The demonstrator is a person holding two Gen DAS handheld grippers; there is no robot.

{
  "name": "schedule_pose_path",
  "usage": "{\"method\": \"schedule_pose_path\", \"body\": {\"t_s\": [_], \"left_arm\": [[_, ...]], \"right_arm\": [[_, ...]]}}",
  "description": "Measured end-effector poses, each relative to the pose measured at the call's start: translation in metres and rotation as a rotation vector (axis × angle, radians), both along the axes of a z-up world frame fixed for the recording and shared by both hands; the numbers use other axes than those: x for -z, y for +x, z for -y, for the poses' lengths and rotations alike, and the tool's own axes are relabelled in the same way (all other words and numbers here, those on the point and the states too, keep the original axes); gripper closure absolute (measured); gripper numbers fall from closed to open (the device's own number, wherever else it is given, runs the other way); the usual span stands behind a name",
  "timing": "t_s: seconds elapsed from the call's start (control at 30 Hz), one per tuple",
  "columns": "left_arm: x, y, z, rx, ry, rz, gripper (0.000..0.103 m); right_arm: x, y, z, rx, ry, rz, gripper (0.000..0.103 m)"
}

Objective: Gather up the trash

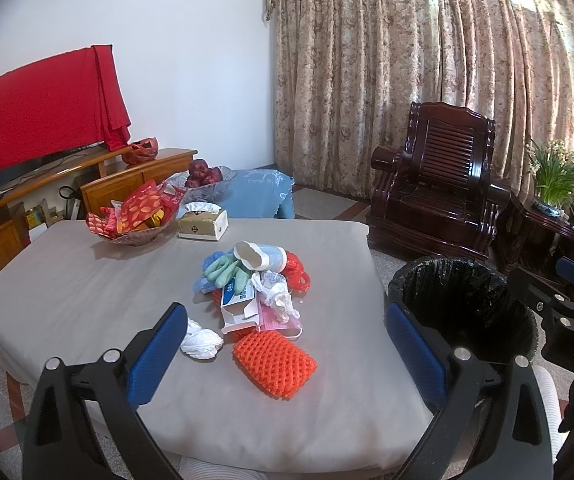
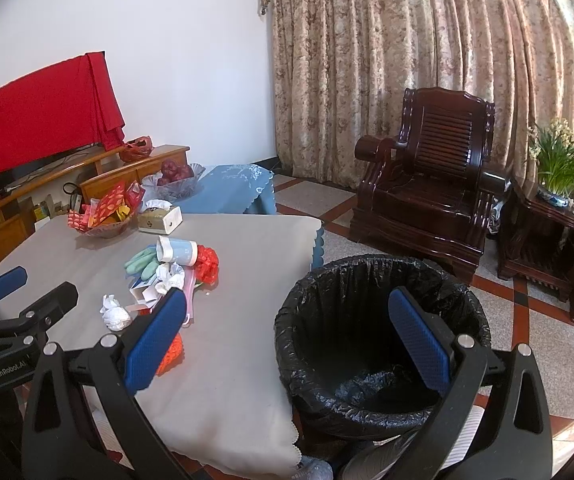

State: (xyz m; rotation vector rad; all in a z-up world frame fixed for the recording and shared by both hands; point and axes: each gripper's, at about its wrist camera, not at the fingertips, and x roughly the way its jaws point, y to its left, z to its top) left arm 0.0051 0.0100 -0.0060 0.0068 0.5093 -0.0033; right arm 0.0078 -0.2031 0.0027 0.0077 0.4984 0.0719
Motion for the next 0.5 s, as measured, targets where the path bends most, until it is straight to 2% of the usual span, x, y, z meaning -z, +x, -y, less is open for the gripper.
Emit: {"method": "schedule_pose_path", "body": {"t_s": [0.5], "left_arm": [[-0.0006, -0.0002, 0.0007, -0.001, 0.001, -0.001, 0.006]], "right_arm": [[0.0023, 0.0006, -0.0027, -0.001, -0.001, -0.001, 0.005]]}}
